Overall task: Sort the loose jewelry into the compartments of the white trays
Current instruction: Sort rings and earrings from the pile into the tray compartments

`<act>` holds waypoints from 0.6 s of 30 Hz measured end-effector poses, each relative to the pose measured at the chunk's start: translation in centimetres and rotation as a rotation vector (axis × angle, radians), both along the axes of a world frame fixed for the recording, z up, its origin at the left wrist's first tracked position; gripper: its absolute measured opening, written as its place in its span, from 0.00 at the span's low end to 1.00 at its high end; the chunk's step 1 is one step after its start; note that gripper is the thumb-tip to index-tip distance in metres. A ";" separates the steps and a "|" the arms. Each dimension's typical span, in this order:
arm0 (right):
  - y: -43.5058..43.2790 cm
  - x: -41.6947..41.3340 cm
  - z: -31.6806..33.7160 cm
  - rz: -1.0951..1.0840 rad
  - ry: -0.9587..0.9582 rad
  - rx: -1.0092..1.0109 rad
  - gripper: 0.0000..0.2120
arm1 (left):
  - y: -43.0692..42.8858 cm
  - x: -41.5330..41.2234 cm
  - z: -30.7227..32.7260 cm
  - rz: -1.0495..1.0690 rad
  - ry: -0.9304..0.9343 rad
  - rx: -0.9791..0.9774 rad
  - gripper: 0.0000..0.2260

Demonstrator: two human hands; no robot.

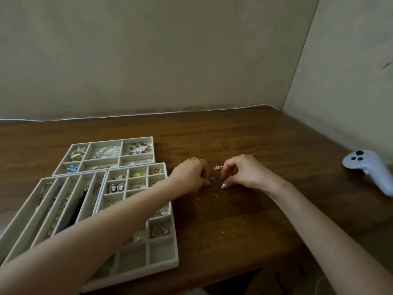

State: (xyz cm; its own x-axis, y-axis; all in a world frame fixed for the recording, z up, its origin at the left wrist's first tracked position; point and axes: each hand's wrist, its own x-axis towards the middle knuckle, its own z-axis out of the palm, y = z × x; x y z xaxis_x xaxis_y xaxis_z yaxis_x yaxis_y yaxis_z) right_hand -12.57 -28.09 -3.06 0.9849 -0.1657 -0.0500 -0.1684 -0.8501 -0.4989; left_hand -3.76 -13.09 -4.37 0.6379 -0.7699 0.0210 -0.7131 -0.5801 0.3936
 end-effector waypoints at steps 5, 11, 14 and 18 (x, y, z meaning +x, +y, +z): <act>0.1 -0.3 0.2 -0.010 -0.097 0.057 0.05 | 0.5 -0.3 0.5 0.023 0.084 -0.104 0.05; 0.4 -0.4 1.1 -0.051 -0.230 0.205 0.03 | 1.6 -0.6 1.4 0.122 0.297 -0.306 0.05; 0.9 -0.4 1.4 -0.029 -0.228 0.257 0.06 | 2.9 -0.5 1.7 0.134 0.366 -0.389 0.06; 1.9 -0.4 1.4 0.016 -0.205 0.298 0.07 | 5.2 -0.7 2.3 0.069 0.489 -0.491 0.09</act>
